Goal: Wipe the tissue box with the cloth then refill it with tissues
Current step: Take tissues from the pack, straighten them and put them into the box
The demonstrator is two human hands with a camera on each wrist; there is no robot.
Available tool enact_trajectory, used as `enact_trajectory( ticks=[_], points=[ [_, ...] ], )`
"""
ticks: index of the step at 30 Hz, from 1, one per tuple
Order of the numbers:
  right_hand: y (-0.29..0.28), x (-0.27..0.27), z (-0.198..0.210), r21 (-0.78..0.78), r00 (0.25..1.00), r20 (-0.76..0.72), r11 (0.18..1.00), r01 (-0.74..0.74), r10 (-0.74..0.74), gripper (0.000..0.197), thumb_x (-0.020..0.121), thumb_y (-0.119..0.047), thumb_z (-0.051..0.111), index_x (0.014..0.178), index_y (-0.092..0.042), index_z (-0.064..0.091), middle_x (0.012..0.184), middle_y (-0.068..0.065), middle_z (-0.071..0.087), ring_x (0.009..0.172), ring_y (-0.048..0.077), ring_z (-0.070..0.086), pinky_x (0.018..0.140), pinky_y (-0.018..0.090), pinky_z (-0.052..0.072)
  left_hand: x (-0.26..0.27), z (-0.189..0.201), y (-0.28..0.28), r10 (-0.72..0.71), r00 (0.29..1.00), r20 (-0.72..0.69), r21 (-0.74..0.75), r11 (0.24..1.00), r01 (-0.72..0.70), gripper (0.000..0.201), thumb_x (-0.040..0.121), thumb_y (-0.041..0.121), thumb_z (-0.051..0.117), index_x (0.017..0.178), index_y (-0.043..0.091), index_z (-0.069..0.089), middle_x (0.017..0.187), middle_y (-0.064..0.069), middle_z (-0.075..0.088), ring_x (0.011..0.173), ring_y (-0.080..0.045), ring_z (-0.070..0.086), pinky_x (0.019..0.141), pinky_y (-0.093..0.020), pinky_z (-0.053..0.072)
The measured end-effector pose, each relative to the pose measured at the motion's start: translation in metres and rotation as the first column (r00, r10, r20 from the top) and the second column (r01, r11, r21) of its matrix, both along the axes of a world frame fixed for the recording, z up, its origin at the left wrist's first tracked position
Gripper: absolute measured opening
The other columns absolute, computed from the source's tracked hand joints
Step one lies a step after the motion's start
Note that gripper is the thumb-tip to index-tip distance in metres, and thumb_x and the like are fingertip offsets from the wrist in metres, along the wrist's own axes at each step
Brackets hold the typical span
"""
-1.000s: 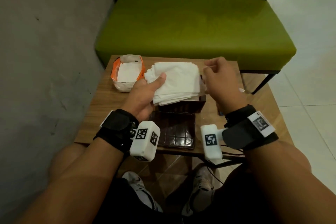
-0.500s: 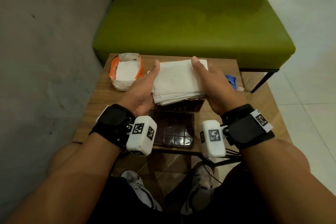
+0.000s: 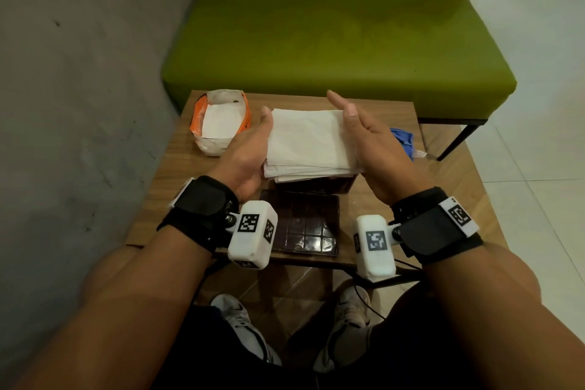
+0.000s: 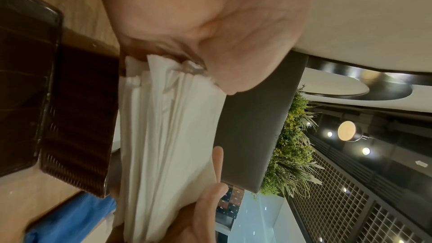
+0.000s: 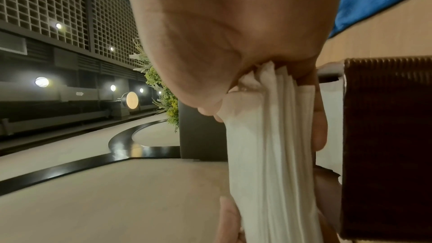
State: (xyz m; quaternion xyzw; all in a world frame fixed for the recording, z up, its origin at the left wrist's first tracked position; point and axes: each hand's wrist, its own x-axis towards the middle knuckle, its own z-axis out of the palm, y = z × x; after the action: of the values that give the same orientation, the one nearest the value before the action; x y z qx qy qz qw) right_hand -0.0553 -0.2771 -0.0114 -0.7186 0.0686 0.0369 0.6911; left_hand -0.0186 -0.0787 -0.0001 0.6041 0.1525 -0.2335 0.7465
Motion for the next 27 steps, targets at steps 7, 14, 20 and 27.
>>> enact_trajectory(
  ticks=[7,14,20,27],
  points=[
    [-0.002,-0.002,0.005,0.004,1.000,-0.002,1.000,-0.023,0.023,0.043,0.112,-0.049,0.041,0.151,-0.039,0.057,0.141,-0.011,0.064,0.126,0.012,0.065,0.113,0.043,0.054,0.002,-0.013,0.003,-0.146,0.985,0.087,-0.019,0.989,0.148,0.040,0.112,0.032,0.057,0.139,0.005,0.065,0.131,-0.012,0.077,0.123,-0.024,0.074,0.104,-0.038,0.060],
    [0.001,-0.012,0.006,-0.408,0.960,0.276,0.898,0.164,-0.050,0.070,0.098,-0.057,0.068,0.159,-0.039,0.039,0.157,-0.004,0.038,0.143,0.010,0.041,0.112,0.026,0.041,0.005,-0.012,0.008,-0.140,0.988,0.069,-0.072,0.987,0.145,0.040,0.114,0.026,0.051,0.146,0.003,0.060,0.136,-0.015,0.074,0.125,-0.029,0.072,0.096,-0.038,0.065],
    [0.012,-0.010,0.002,-0.723,0.802,0.471,0.681,0.113,0.368,0.021,0.092,-0.036,0.075,0.107,-0.021,0.076,0.148,0.008,0.056,0.148,0.032,0.039,0.116,0.054,0.038,0.002,-0.005,0.004,-0.167,0.985,0.045,-0.144,0.974,0.172,0.041,0.115,0.024,0.047,0.146,-0.001,0.059,0.137,-0.026,0.070,0.104,-0.030,0.077,0.082,-0.041,0.068],
    [0.021,-0.005,-0.010,-0.819,0.740,0.478,0.545,0.180,0.473,0.013,0.097,-0.028,0.072,0.097,-0.015,0.072,0.132,0.008,0.065,0.128,0.034,0.053,0.095,0.052,0.048,0.000,-0.003,0.001,-0.150,0.988,0.032,-0.183,0.971,0.153,0.040,0.115,0.022,0.047,0.143,-0.004,0.059,0.115,-0.019,0.078,0.092,-0.026,0.080,0.071,-0.037,0.066]
  ],
)
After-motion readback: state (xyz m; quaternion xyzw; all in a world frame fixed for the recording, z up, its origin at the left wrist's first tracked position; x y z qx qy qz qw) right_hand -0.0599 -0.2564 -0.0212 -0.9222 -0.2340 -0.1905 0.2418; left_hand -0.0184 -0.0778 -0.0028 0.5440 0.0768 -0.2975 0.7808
